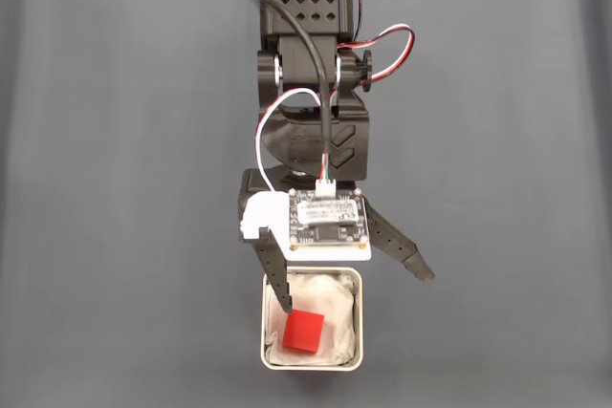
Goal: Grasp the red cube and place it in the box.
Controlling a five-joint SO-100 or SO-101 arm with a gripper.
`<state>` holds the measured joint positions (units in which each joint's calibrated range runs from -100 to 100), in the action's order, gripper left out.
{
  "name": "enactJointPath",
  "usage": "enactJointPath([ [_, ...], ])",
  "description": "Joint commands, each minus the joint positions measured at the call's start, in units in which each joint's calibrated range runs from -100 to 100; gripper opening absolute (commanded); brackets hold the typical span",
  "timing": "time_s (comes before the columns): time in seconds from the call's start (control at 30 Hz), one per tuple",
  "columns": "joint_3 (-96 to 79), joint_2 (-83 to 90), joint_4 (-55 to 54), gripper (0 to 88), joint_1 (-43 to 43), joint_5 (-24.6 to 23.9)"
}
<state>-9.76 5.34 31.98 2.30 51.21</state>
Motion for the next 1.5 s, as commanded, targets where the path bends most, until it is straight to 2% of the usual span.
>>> enactJointPath([
  [0.0, 0.28, 3.93, -1.33, 52.0, -0.10, 0.34],
  [0.8, 0.00, 3.76, -1.65, 49.6, -0.38, -0.15],
  [0.87, 0.00, 4.28, -1.24, 42.8, -0.38, -0.29],
  [0.97, 0.55, 6.44, -0.83, 14.9, -0.88, 0.00],
  [1.03, 1.74, 8.70, 1.63, 1.7, -1.38, 0.49],
  [1.23, -0.82, 20.31, 7.28, 0.0, -3.15, 0.15],
  [1.47, -24.82, 42.23, 7.36, 0.0, -4.22, 0.98],
])
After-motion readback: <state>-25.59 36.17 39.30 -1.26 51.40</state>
